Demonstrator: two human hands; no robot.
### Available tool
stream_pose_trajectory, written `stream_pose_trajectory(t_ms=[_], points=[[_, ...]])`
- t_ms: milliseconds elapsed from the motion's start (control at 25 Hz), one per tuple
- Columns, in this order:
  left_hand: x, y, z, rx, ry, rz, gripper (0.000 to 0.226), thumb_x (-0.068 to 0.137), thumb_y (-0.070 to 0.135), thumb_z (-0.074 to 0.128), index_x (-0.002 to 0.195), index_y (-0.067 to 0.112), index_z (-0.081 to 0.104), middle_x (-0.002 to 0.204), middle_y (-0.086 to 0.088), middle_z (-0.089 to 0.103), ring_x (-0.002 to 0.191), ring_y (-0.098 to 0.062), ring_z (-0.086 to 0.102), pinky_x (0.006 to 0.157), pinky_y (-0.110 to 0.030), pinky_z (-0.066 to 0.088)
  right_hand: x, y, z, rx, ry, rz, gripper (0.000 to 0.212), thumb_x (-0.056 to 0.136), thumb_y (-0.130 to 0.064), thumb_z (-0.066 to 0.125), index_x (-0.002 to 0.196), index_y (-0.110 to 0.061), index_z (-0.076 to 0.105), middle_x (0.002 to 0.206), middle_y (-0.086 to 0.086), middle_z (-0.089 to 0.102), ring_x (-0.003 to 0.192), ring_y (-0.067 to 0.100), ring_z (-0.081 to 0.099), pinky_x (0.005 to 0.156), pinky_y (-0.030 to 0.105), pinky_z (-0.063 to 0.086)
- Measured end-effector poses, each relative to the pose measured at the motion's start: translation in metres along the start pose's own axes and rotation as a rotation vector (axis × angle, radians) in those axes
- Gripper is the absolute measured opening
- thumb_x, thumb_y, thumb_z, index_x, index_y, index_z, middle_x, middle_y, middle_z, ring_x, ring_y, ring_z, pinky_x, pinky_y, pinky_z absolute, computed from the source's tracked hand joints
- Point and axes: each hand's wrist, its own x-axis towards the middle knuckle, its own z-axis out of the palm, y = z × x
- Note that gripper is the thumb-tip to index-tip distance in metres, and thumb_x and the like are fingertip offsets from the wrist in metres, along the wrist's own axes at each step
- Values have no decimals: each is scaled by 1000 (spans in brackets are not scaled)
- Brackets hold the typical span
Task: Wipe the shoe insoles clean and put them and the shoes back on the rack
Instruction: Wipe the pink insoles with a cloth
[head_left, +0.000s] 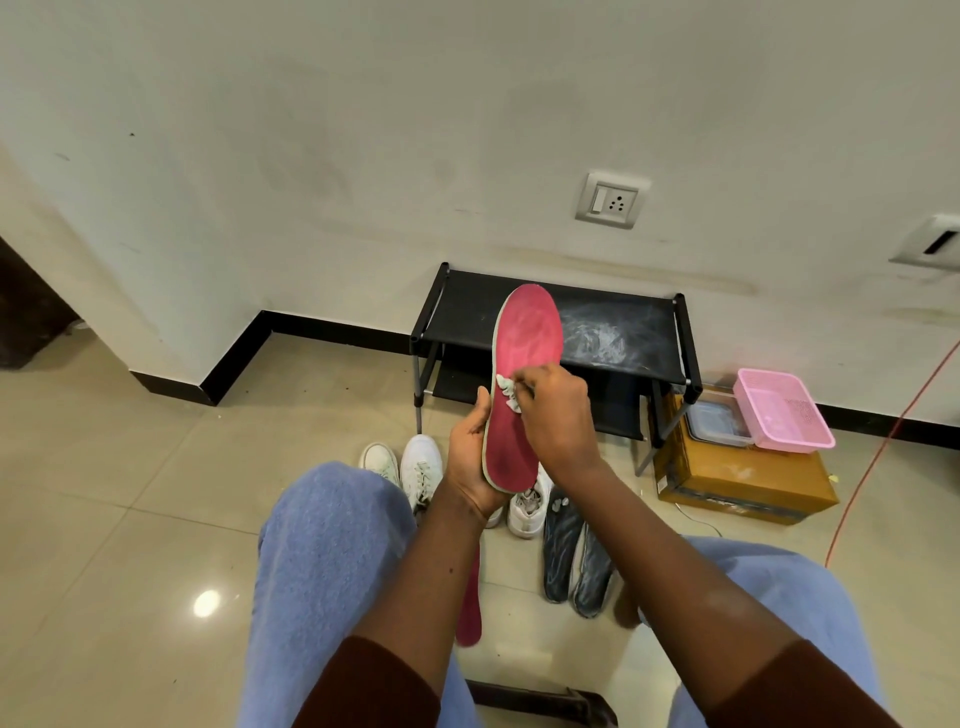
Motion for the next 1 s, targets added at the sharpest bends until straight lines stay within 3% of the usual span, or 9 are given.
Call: stream_pose_trajectory(t_ms=[120, 240, 320, 400, 520, 640, 840, 1000], points=[[2, 2, -9, 0, 6, 7, 58, 87, 52, 44, 106, 2, 67, 97, -14, 69, 91, -28, 67, 81, -38, 55, -15, 0, 4, 43, -128, 17, 21, 91, -10, 55, 106, -6, 69, 103, 13, 69, 91, 24, 63, 78, 24, 47], [5, 1, -15, 75, 20, -10, 69, 80, 57, 51, 120, 1, 56, 105, -15, 64, 101, -29, 61, 89, -39, 51, -26, -1, -1, -28, -345, 34, 24, 92, -14, 55, 114, -12, 66, 113, 14, 64, 102, 26, 58, 89, 30, 49], [5, 0, -16, 76, 37, -15, 65, 79, 55, 53, 113, 1, 64, 106, -15, 65, 100, -29, 63, 90, -40, 51, -28, -5, -10, -64, -491, 13, 27, 89, -18, 61, 114, -11, 66, 112, 14, 65, 103, 27, 58, 89, 32, 50], [4, -1, -14, 34, 41, -25, 58, 78, 51, 52, 97, 0, 73, 104, -15, 68, 93, -27, 68, 84, -40, 54, -30, -8, -17, -53, -560, -18, 27, 85, -17, 66, 111, -9, 67, 107, 13, 68, 96, 25, 63, 79, 27, 53], [5, 0, -12, 30, 49, -6, 56, 79, 47, 50, 95, -1, 74, 105, -15, 68, 91, -28, 69, 83, -41, 54, -31, -9, -16, 18, -463, 55, 22, 83, -14, 67, 105, -10, 70, 103, 11, 69, 86, 18, 63, 66, 16, 50], [6, 1, -9, 30, 45, -24, 59, 84, 49, 46, 111, 0, 64, 104, -16, 67, 91, -29, 68, 83, -42, 54, -22, -5, -7, 26, -304, 114, 20, 85, -15, 64, 103, -9, 71, 103, 11, 69, 92, 21, 64, 81, 27, 53], [6, -2, -7, 9, 56, 8, 60, 97, 46, 34, 86, 6, 76, 84, -11, 73, 77, -24, 71, 70, -33, 59, 3, 2, 0, 30, -101, 170, 18, 88, -9, 58, 97, 1, 70, 95, 17, 68, 84, 28, 65, 77, 37, 54], [7, -3, -12, 12, 78, 6, 59, 98, 46, 33, 90, 5, 74, 87, -12, 73, 79, -25, 71, 71, -35, 59, -1, 3, 3, 45, -128, 183, 19, 88, -9, 57, 97, 0, 70, 96, 17, 68, 87, 30, 64, 79, 40, 54]])
